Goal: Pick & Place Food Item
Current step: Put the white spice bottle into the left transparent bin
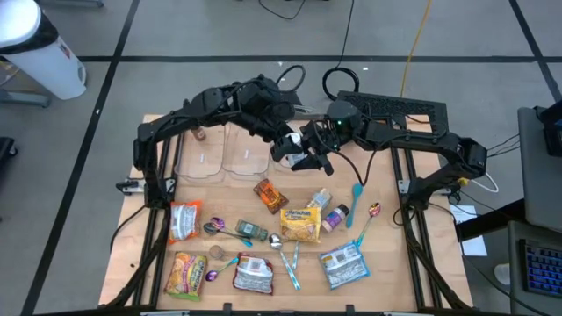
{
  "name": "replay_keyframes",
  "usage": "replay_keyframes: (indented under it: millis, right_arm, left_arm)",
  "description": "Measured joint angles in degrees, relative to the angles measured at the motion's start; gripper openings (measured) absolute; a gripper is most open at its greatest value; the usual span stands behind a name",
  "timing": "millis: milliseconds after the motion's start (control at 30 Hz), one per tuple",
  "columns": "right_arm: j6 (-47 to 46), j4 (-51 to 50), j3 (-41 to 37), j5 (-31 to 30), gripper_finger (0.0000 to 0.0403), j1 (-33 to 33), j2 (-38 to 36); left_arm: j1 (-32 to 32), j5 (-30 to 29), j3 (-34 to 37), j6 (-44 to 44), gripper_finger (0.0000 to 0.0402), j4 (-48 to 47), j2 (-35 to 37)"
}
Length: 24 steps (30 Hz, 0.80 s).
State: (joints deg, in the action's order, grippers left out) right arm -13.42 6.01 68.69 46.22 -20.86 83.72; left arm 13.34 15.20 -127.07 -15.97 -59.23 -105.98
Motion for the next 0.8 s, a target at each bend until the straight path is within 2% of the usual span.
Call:
replay_keyframes:
  millis: [167, 400, 500, 600, 700, 800]
  right_arm:
    - [0.1, 0.1, 0.0, 0.0, 0.0191, 0.3, 0.0]
    - [0.6, -0.5, 0.0, 0.1, 0.0191, 0.3, 0.0]
    - [0.6, -0.3, 0.0, 0.2, 0.0191, 0.3, 0.0]
    - [0.6, -0.3, 0.0, 0.0, 0.0191, 0.3, 0.0]
    - [-0.3, -0.9, 0.0, -0.5, 0.0191, 0.3, 0.0]
    - [0.0, -0.8, 0.0, -1.2, 0.0191, 0.3, 0.0]
  left_arm:
    - [0.6, 0.2, 0.1, 0.9, 0.0326, -1.2, -1.4]
    - [2.0, 4.9, 0.1, 0.4, 0.0321, -1.1, -1.8]
    - [2.7, 7.0, 0.1, -0.3, 0.0294, -1.2, -1.8]
    - [3.0, 8.3, 0.1, -0.6, 0.0247, -1.6, -1.8]
    - [3.1, 7.3, 0.1, 1.3, 0.0204, -1.8, -1.8]
    - [3.2, 7.2, 0.1, 3.3, 0.0203, -1.8, -1.8]
